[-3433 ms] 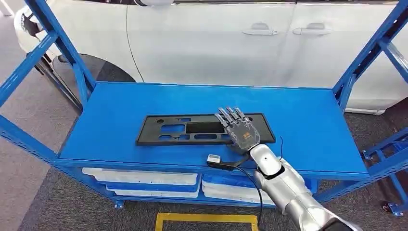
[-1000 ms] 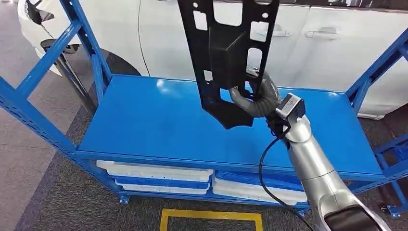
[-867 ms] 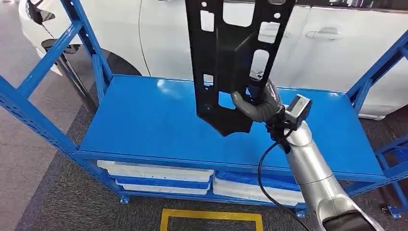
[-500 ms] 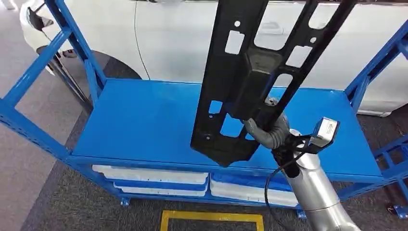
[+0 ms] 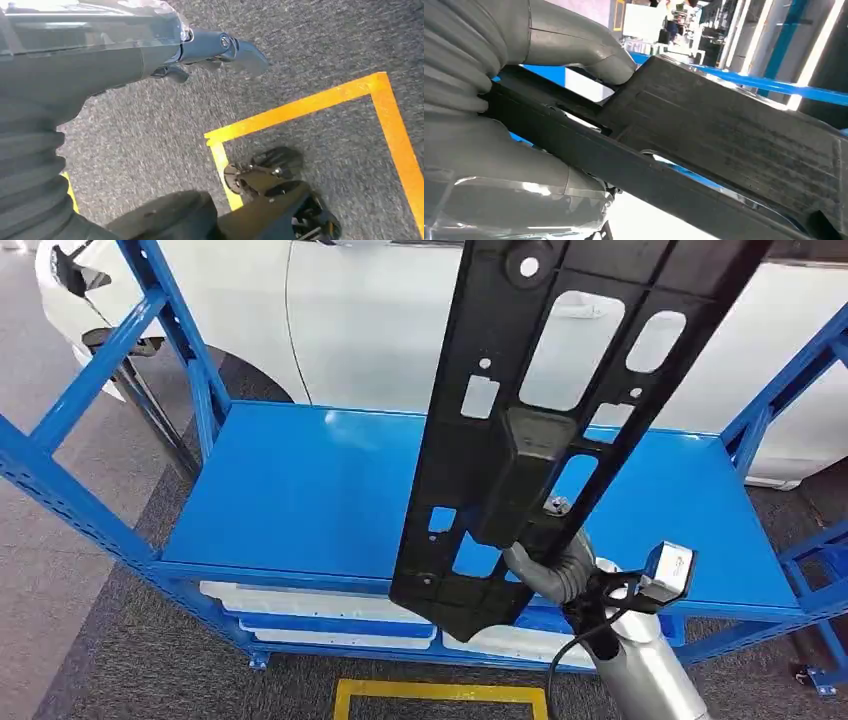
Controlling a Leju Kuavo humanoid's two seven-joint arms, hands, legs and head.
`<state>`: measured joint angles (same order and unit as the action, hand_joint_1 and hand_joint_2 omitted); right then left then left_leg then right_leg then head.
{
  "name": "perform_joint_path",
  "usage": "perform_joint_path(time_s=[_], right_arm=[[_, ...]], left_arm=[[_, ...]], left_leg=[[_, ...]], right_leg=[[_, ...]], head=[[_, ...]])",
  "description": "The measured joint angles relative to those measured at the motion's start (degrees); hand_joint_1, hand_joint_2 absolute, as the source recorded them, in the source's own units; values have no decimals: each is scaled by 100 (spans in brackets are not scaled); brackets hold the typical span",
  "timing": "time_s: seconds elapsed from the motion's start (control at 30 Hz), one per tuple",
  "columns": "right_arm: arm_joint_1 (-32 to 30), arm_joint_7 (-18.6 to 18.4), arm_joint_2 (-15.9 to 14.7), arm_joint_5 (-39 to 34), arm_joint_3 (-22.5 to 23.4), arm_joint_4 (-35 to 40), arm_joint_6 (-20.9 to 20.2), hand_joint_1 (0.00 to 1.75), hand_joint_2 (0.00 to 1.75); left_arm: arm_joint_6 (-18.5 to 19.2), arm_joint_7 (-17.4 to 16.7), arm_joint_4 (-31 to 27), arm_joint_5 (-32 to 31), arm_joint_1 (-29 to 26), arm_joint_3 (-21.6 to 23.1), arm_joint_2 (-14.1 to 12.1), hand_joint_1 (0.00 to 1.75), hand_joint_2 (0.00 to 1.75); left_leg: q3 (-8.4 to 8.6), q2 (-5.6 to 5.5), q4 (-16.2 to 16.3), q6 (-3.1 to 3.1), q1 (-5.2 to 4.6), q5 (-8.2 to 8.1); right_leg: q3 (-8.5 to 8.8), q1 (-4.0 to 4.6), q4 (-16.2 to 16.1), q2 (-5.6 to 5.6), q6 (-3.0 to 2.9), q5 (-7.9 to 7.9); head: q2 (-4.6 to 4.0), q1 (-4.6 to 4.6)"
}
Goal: Take the parts from the cabinet and place them on the table.
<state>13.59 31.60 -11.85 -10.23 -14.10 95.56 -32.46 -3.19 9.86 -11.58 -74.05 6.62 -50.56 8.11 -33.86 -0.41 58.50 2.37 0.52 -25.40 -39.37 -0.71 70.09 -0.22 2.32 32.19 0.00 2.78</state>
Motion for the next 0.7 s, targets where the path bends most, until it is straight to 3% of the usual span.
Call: perform_joint_path(time_s=[0.03,0.07,0.1,0.13,0.2,0.23,0.33,0.37,0.4,0.43,0.5,0.53,0.57,0.6,0.63,0.7], right_arm=[[-47,-13,0,13,-4,-2,4,175,175],[-102,-22,0,28,-11,-2,11,175,175],[-131,-24,0,46,-20,-2,18,175,175],[-141,-31,0,57,-31,-2,24,175,175],[-139,-31,0,66,-37,0,39,175,175],[-138,-33,0,66,-37,0,48,175,175],[-148,-37,0,66,-46,0,50,175,175],[-148,-37,0,66,-46,0,50,175,175],[-153,-37,0,66,-46,2,50,175,175],[-149,-39,-6,68,-48,2,50,175,175],[-158,-37,-11,66,-55,0,48,175,175],[-179,-37,-11,68,-66,0,35,175,175],[-194,-22,-11,53,-96,-4,-8,175,175],[-192,-4,-11,19,-120,-24,-68,175,175],[-187,15,-11,-35,-146,-63,-129,175,175],[-190,22,-11,-61,-157,-98,-157,175,175]], left_arm=[[7,-26,0,2,5,0,-22,0,175],[13,-41,0,2,6,0,-42,0,175],[13,-50,0,2,8,0,-52,0,175],[13,-59,0,2,16,0,-61,0,175],[24,-63,0,2,42,2,-68,0,175],[26,-63,0,2,51,2,-70,0,175],[26,-72,0,2,64,2,-72,0,175],[26,-72,0,2,67,2,-74,0,175],[24,-72,-2,2,69,2,-79,0,175],[24,-72,-2,2,66,2,-92,0,175],[0,-72,-2,26,70,2,-94,0,175],[-9,-72,-2,33,67,2,-94,0,175],[-32,-72,0,71,65,2,-94,0,175],[-50,-59,0,103,66,-2,-94,0,175],[-65,-11,0,140,78,-2,-87,0,175],[-96,33,0,135,116,-4,-63,0,175]], left_leg=[[-3,-1,1,2,-4,-1],[-2,-5,1,2,-5,-1],[1,-9,2,2,-5,-2],[7,-10,3,0,-6,-2],[36,-10,2,-22,-10,-14],[32,-8,2,-42,-23,-22],[27,2,-17,-148,-20,-13],[47,2,-39,-186,-26,-8],[31,3,-6,-218,-32,-51],[9,5,94,-244,-28,-129],[-385,6,960,-289,-19,-606],[-603,6,1409,-309,-18,-777],[-738,6,1667,-321,-15,-814],[-740,6,1645,-323,-11,-725],[-607,6,1346,-319,-7,-505],[-143,6,385,-285,-2,-15]], right_leg=[[-191,-6,416,0,10,140],[-280,-7,596,0,9,138],[-230,-7,486,0,3,22],[-60,-7,128,0,-17,-199],[469,4,-913,-2,-83,-674],[605,31,-1169,-7,-108,-625],[580,79,-1197,9,-157,-627],[591,74,-1238,13,-195,-648],[639,-3,-1314,-3,-236,-691],[660,17,-1345,-5,-250,-697],[663,21,-1340,-17,-292,-694],[659,27,-1334,-18,-298,-690],[654,30,-1325,-18,-304,-685],[651,32,-1315,-14,-307,-678],[655,32,-1301,-4,-301,-667],[677,33,-1268,6,-270,-636]], head=[[0,0],[0,0],[0,0],[0,0],[0,0],[0,0],[0,0],[0,0],[0,0],[0,0],[0,0],[0,0],[0,0],[0,0],[0,0],[0,0]])
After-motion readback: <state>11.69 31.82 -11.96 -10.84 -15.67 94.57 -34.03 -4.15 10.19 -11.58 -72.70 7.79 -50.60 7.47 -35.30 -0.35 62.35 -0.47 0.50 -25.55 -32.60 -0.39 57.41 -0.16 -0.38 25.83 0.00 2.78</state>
